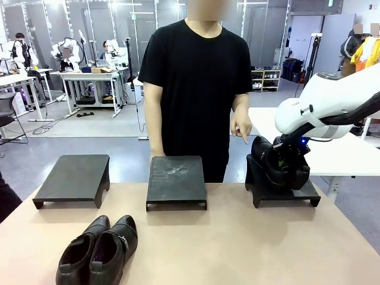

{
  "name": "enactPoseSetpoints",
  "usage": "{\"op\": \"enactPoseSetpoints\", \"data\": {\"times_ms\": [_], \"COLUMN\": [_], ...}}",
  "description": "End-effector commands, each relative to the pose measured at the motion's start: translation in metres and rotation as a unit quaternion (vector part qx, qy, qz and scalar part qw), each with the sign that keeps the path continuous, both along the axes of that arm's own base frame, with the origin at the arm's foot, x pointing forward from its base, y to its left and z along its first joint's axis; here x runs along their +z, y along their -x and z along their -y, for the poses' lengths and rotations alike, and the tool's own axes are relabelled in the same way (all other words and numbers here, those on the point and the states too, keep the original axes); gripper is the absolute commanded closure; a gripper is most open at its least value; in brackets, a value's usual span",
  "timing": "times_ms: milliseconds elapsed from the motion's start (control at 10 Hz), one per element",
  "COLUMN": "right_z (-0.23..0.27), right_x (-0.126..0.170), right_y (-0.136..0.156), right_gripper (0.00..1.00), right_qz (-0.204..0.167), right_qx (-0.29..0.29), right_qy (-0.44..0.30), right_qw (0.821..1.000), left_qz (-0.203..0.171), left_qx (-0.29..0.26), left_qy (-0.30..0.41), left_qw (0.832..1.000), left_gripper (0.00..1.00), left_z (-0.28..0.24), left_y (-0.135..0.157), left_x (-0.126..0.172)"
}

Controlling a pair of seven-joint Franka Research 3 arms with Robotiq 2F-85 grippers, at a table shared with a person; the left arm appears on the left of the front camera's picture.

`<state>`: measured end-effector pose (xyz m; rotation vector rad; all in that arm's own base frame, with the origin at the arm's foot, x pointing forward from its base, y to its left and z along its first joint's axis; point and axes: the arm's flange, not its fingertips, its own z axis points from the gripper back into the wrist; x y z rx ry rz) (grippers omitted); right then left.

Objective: Place the shoes on the stand as instructed by the person.
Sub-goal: Pick up one pair of Shoes and place it on the Shoes Stand indicated by the person.

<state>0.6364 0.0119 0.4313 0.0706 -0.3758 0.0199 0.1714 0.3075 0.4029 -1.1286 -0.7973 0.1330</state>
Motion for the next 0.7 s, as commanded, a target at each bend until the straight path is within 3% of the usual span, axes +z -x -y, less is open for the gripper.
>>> {"op": "enactPoseSetpoints", "data": {"times_ms": [0,600], "right_z": [0.004,0.0], "right_x": [0.001,-0.01], "right_y": [-0.004,-0.001], "right_gripper": [0.89,0.89], "right_qz": [0.02,-0.01], "right_qx": [0.011,0.001], "right_qy": [-0.005,0.0], "right_qw": [1.0,1.0], "left_qz": [0.015,0.015], "left_qx": [-0.001,-0.001], "left_qy": [0.002,0.002], "left_qw": [1.0,1.0], "left_gripper": [0.0,0.0], "left_z": [-0.004,-0.004], "left_y": [-0.002,-0.002], "left_x": [0.002,0.002]}}
